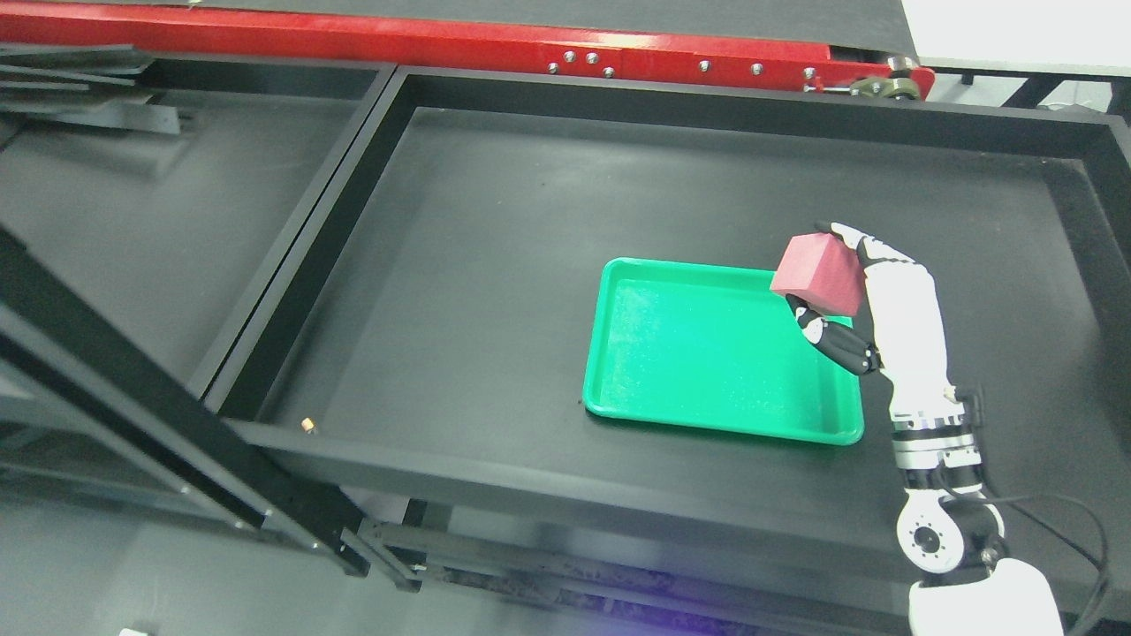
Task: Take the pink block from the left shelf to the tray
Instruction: 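Turn and drive toward the white table holding the block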
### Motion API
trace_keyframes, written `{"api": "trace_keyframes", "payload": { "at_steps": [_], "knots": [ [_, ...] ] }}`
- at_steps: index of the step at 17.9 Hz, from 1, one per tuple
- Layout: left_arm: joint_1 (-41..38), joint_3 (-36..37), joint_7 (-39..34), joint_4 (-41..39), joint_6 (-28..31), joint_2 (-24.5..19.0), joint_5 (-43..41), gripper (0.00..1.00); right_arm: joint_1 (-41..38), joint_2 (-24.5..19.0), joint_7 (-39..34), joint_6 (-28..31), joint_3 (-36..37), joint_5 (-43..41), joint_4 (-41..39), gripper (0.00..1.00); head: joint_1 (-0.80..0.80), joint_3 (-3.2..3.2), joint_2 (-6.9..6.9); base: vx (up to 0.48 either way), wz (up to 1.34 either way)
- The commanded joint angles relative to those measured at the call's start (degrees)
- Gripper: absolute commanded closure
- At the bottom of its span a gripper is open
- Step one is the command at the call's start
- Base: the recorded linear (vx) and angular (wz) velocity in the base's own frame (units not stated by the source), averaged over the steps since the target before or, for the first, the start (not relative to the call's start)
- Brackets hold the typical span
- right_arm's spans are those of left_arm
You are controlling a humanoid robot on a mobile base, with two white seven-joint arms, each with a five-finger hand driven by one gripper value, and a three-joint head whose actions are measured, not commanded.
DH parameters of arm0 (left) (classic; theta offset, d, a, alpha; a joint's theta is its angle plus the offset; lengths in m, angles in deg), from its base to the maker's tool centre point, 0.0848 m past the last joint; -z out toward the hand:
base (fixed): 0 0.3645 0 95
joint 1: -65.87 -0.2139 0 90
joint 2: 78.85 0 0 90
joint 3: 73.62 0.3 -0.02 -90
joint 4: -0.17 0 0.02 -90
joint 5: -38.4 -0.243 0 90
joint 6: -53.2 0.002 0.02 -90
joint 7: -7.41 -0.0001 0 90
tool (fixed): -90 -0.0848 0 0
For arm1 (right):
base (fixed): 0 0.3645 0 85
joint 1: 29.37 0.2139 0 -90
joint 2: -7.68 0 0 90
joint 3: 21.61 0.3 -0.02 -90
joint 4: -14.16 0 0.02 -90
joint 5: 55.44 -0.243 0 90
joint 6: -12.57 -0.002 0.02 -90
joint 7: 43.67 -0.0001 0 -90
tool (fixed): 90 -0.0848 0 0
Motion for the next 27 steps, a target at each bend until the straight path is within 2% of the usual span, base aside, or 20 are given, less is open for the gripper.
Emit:
{"api": "trace_keyframes", "payload": {
  "at_steps": [1, 11, 27],
  "knots": [
    [1.67, 0.0, -0.03, -1.0, -0.03, -1.0, 0.0, 0.0, -1.05, 1.0, 0.03, -0.04, 1.59, -0.88, -1.55, 0.96, 0.0, 0.0, 0.0, -0.197, 0.19],
    [1.67, 0.0, -0.03, -1.0, -0.03, -1.0, 0.0, 0.0, -1.58, 1.0, -0.06, -0.04, 1.24, -0.97, -1.55, 0.96, 0.0, 0.0, 0.0, -0.17, 0.37],
    [1.67, 0.0, -0.03, -1.0, -0.03, -1.0, 0.0, 0.0, -2.28, 1.0, 0.11, -2.15, 1.41, -3.87, -1.55, 0.96, 0.0, 0.0, 0.01, -0.149, 0.78]
  ]
}}
